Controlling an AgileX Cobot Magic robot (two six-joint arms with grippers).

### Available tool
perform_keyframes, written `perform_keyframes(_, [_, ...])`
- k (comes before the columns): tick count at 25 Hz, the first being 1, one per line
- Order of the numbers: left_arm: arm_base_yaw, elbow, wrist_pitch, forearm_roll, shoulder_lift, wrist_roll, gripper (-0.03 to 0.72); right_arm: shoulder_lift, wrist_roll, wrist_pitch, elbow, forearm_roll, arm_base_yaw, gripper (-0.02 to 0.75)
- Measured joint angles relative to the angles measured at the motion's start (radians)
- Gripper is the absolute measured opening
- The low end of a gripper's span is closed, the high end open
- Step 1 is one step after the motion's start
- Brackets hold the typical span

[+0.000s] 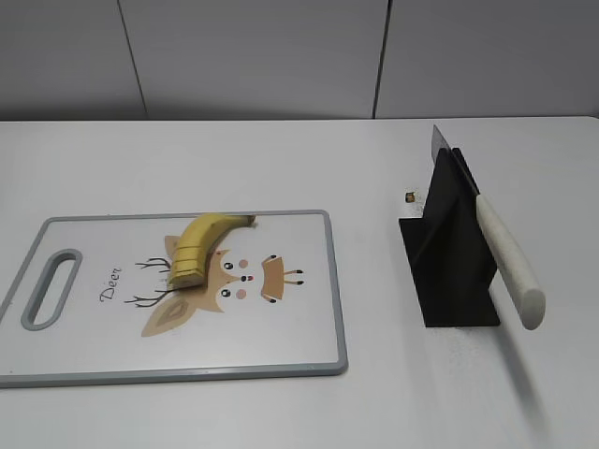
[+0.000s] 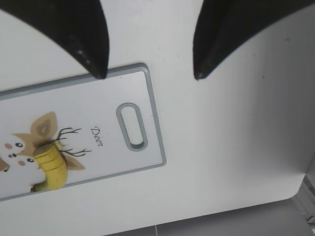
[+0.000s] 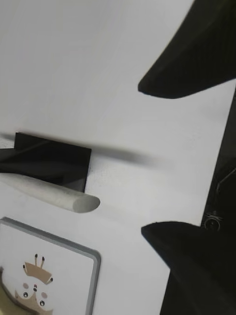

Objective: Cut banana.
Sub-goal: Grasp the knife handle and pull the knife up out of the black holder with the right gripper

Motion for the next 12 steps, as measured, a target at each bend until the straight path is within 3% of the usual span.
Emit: perform_keyframes(12, [0.000, 0.000, 0.000, 0.000, 0.000, 0.000, 0.535, 0.263, 0.042, -0.016, -0.049, 0.019, 0.033, 0.589])
